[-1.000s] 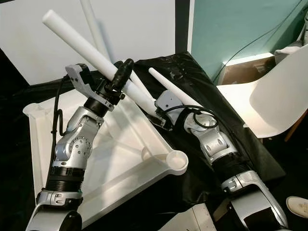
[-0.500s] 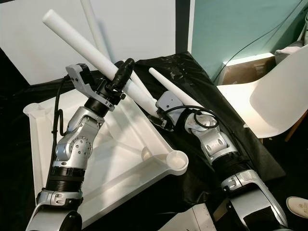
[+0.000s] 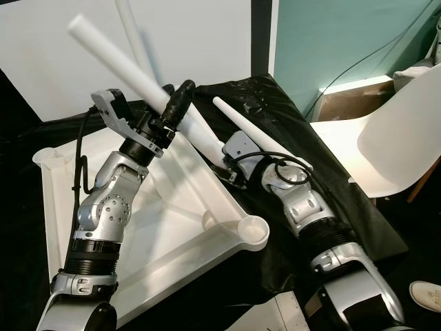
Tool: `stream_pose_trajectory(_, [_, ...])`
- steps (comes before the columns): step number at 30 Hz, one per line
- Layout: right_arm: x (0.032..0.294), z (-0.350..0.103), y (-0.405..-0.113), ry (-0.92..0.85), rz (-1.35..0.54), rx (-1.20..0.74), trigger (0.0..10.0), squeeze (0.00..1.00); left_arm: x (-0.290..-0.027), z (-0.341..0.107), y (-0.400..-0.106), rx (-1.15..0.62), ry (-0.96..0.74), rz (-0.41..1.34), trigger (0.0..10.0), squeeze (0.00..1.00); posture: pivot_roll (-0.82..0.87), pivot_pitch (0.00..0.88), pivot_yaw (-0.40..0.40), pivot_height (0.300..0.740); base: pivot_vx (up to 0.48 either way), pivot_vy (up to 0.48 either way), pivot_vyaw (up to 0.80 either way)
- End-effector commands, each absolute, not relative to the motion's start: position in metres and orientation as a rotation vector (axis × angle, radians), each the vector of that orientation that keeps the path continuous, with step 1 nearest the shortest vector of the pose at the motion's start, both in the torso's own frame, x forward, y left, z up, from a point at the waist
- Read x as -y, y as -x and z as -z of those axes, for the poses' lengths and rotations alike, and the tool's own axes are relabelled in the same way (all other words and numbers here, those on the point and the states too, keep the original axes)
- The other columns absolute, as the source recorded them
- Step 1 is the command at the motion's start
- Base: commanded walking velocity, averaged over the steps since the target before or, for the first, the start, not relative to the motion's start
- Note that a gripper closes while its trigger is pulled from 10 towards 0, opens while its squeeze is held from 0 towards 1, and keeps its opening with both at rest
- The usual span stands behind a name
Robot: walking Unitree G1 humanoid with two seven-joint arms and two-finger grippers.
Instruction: Building children table
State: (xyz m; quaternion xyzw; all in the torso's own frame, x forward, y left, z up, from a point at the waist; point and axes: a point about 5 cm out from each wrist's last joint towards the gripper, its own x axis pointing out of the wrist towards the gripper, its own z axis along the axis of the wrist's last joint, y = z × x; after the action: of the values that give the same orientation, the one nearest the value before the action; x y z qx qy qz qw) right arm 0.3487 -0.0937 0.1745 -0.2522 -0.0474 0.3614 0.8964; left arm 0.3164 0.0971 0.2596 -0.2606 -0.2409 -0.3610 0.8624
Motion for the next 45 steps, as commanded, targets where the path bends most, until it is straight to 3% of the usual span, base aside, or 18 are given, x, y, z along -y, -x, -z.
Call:
stream_pose_trajectory(1, [0.093,-0.177,-0.349,0.482,-0.704,0.106,0.0,0.0,-0.099,-0.268,-0.309,0.561,0.567,0.865,10.0,0.0,-0.11,0.0,0.114,0.74,0.0,0.0,0.0])
stream_pose_trajectory(10, [0.091,-0.183,-0.35,0.417,-0.613,0.138,0.0,0.0,-0.116,-0.266,-0.299,0.558,0.572,0.976,10.0,0.0,-0.12,0.0,0.126,0.74,0.0,0.0,0.0])
stream_pose_trajectory(11, [0.092,-0.188,-0.352,0.394,-0.567,0.153,10.0,0.0,-0.121,-0.252,-0.298,0.481,0.498,1.01,10.0,0.0,-0.12,0.0,0.126,0.74,0.0,0.0,0.0])
stream_pose_trajectory(13, [0.092,-0.188,-0.352,0.394,-0.567,0.153,10.0,0.0,-0.121,-0.252,-0.298,0.481,0.498,1.01,10.0,0.0,-0.12,0.0,0.126,0.74,0.0,0.0,0.0])
stream_pose_trajectory(15, [0.101,-0.197,-0.355,0.351,-0.464,0.182,10.0,0.0,-0.132,-0.209,-0.295,0.251,0.291,1.046,10.0,0.0,-0.11,0.0,0.121,0.74,0.0,0.0,0.0])
stream_pose_trajectory(17, [0.104,-0.2,-0.355,0.341,-0.436,0.192,10.0,0.0,-0.137,-0.193,-0.289,0.155,0.228,1.089,10.0,0.0,-0.11,0.0,0.117,0.74,0.0,0.0,0.0])
stream_pose_trajectory(26, [0.101,-0.211,-0.345,0.323,-0.443,0.231,10.0,0.0,-0.143,-0.164,-0.232,-0.153,0.1,1.423,10.0,0.0,-0.09,0.0,0.114,0.74,0.0,0.0,0.0])
stream_pose_trajectory(32, [0.103,-0.21,-0.338,0.328,-0.467,0.236,10.0,0.0,-0.145,-0.153,-0.214,-0.261,0.048,1.485,10.0,0.0,-0.09,0.0,0.111,0.74,0.0,0.0,0.0])
stream_pose_trajectory(41, [0.104,-0.208,-0.334,0.317,-0.45,0.221,10.0,0.0,-0.148,-0.123,-0.199,-0.438,-0.145,1.483,10.0,0.0,-0.09,0.0,0.115,0.74,0.0,0.0,0.0])
stream_pose_trajectory(44, [0.101,-0.211,-0.332,0.303,-0.448,0.223,10.0,0.0,-0.149,-0.109,-0.226,-0.41,-0.272,1.267,10.0,0.0,-0.09,0.0,0.114,0.74,0.0,0.0,0.0])
stream_pose_trajectory(45, [0.101,-0.211,-0.332,0.303,-0.448,0.223,10.0,0.0,-0.149,-0.109,-0.226,-0.41,-0.272,1.267,10.0,0.0,-0.09,0.0,0.114,0.74,0.0,0.0,0.0])
